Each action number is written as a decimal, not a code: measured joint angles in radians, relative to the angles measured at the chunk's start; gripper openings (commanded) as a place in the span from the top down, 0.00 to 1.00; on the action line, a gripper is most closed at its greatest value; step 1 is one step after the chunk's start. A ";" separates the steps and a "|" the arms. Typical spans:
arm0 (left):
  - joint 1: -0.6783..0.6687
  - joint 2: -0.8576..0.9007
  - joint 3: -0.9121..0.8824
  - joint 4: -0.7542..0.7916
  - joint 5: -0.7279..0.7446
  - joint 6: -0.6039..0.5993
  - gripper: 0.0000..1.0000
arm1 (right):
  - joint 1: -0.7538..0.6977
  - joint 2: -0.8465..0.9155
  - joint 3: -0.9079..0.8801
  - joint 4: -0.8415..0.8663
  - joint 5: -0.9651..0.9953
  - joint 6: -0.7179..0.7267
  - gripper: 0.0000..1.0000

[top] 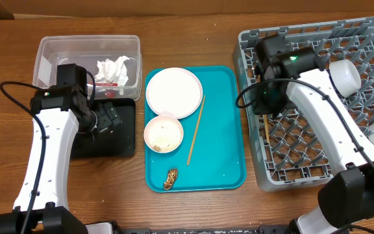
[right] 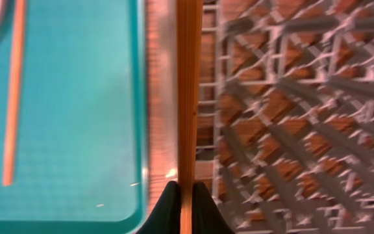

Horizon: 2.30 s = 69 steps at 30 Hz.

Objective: Sort waste into correct bins and load items into the dishwasher
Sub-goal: 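Carry the chopstick with right gripper and drop it into the dish rack, then return right gripper to the teal tray and grasp the second chopstick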

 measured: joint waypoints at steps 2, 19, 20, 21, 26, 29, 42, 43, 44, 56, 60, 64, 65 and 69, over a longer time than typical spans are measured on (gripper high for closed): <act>0.000 0.000 0.000 0.000 0.000 0.000 0.00 | -0.022 0.000 -0.023 0.010 0.002 -0.028 0.96; 0.000 0.000 0.000 0.000 0.000 0.000 0.00 | -0.056 0.000 -0.212 0.115 0.006 -0.087 0.60; 0.000 0.000 0.000 0.000 0.000 0.000 0.00 | -0.056 0.000 -0.210 0.116 0.006 -0.087 0.58; 0.000 0.000 0.000 0.000 0.000 0.000 0.00 | -0.056 0.000 -0.208 0.116 0.004 -0.081 0.57; 0.000 0.000 0.000 0.000 0.000 0.000 0.00 | -0.055 -0.006 -0.121 0.105 -0.007 -0.061 0.57; 0.000 0.000 0.000 0.000 0.000 0.000 0.00 | -0.053 -0.029 -0.051 0.133 -0.094 -0.047 0.57; 0.000 0.000 0.000 0.000 0.000 0.000 0.00 | 0.116 0.029 -0.024 0.264 -0.407 0.049 0.50; 0.000 0.000 0.000 0.000 0.000 0.000 0.00 | 0.134 0.051 -0.025 0.264 -0.407 0.059 0.50; 0.000 0.000 0.000 0.000 0.000 0.000 0.00 | 0.151 0.074 -0.026 0.264 -0.407 0.070 0.50; 0.000 0.000 0.000 0.000 0.000 0.000 0.00 | 0.282 0.289 -0.033 0.309 -0.358 0.217 0.49; 0.000 0.000 0.000 0.000 0.000 0.000 0.00 | 0.305 0.336 -0.033 0.342 -0.315 0.257 0.49; 0.000 0.000 0.000 0.000 0.000 0.000 0.00 | 0.325 0.369 -0.033 0.351 -0.264 0.273 0.49; 0.000 0.000 0.000 0.000 0.000 0.000 0.00 | 0.331 0.376 -0.033 0.352 -0.249 0.279 0.49; 0.000 0.000 0.000 0.000 0.000 0.000 0.00 | 0.334 0.390 -0.032 0.351 -0.228 0.294 0.53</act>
